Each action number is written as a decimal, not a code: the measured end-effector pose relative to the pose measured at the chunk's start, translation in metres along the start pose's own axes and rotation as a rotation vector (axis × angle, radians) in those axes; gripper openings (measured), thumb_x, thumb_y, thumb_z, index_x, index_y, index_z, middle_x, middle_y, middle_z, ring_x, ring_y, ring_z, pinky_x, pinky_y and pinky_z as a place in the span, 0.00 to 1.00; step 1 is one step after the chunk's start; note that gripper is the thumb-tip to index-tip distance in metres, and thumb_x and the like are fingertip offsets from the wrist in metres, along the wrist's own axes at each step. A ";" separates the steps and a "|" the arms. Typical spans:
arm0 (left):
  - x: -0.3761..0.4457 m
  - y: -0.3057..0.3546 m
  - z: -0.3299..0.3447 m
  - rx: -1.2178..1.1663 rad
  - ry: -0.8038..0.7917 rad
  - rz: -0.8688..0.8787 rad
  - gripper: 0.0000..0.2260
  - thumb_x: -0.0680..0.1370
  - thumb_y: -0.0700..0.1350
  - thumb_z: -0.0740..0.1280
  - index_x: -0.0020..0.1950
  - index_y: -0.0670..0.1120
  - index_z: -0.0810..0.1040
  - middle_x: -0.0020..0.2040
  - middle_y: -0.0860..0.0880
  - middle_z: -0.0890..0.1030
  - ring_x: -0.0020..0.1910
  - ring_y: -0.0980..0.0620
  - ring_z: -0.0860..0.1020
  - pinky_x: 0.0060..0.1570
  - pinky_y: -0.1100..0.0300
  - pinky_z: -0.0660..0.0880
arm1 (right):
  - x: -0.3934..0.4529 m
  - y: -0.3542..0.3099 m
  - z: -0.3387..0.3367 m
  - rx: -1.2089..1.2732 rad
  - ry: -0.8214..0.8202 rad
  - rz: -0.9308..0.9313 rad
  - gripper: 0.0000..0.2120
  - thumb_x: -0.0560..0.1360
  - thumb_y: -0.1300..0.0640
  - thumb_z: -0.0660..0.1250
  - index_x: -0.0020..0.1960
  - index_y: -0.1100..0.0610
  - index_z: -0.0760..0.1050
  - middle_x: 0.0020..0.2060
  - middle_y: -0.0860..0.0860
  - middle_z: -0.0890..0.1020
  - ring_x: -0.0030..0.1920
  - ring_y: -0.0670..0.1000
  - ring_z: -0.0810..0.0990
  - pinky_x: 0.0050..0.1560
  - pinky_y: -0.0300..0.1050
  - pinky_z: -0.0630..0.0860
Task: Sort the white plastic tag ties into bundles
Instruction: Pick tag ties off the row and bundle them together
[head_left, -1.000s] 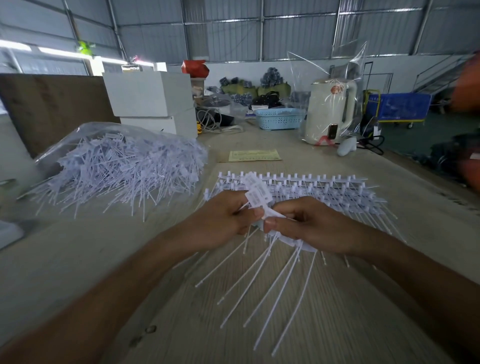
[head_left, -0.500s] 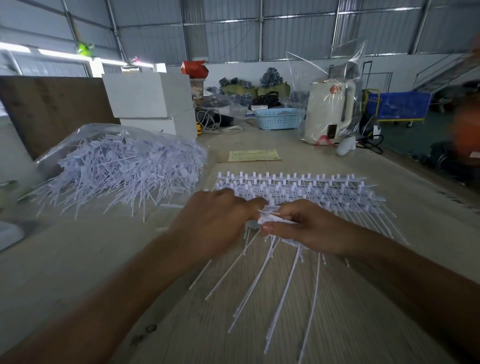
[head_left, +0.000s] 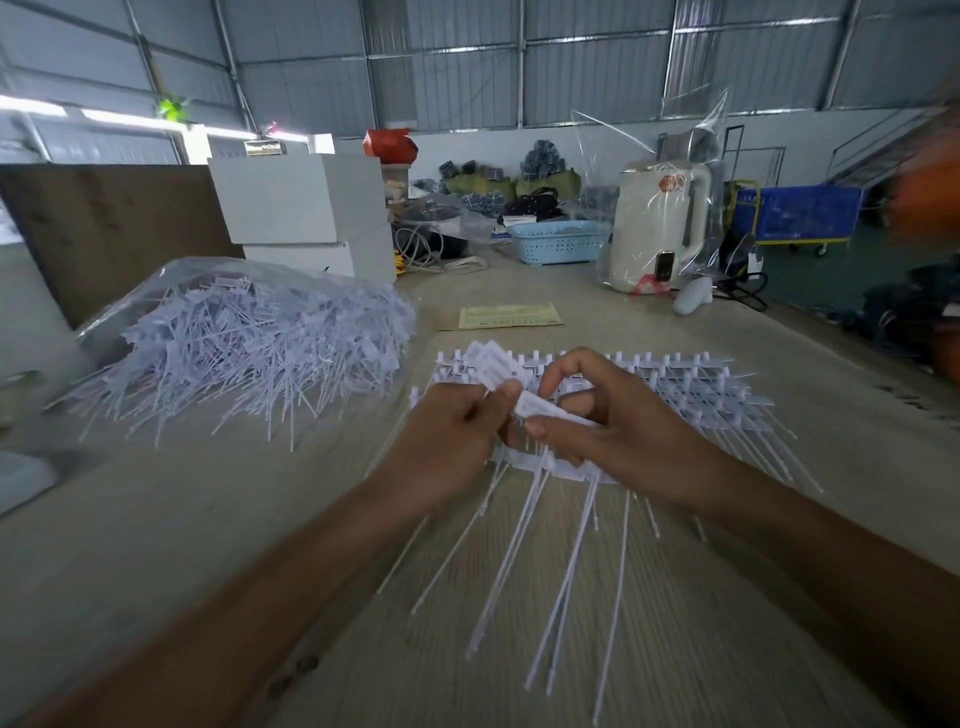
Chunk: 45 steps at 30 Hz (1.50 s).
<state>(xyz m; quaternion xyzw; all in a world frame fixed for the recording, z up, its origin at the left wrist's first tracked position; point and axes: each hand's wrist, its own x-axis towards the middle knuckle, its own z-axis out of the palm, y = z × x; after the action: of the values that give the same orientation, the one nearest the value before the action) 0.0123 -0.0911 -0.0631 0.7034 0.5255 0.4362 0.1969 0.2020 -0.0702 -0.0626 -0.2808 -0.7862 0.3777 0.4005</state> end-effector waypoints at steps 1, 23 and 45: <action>-0.003 0.003 0.004 -0.095 -0.022 -0.054 0.25 0.84 0.56 0.59 0.27 0.53 0.79 0.22 0.58 0.73 0.21 0.63 0.69 0.27 0.65 0.63 | 0.000 -0.002 0.002 0.021 0.023 -0.016 0.18 0.71 0.49 0.72 0.53 0.56 0.70 0.34 0.57 0.84 0.32 0.57 0.74 0.33 0.62 0.71; -0.007 0.014 -0.003 -0.336 0.019 -0.053 0.24 0.80 0.59 0.61 0.27 0.48 0.72 0.20 0.56 0.68 0.18 0.61 0.66 0.22 0.73 0.62 | 0.001 -0.014 -0.001 -0.174 -0.033 -0.017 0.08 0.80 0.58 0.66 0.44 0.54 0.81 0.33 0.47 0.81 0.35 0.44 0.81 0.40 0.40 0.76; -0.001 0.017 -0.013 -0.332 -0.082 -0.107 0.24 0.81 0.52 0.67 0.25 0.49 0.69 0.22 0.51 0.65 0.19 0.55 0.61 0.22 0.67 0.59 | -0.002 -0.007 0.013 -0.202 0.084 -0.131 0.12 0.80 0.58 0.66 0.40 0.62 0.79 0.29 0.54 0.77 0.29 0.50 0.73 0.33 0.41 0.68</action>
<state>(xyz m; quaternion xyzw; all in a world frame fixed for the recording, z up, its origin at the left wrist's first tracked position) 0.0116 -0.1004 -0.0436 0.6492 0.4746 0.4770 0.3545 0.1908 -0.0800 -0.0628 -0.2831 -0.8194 0.2575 0.4267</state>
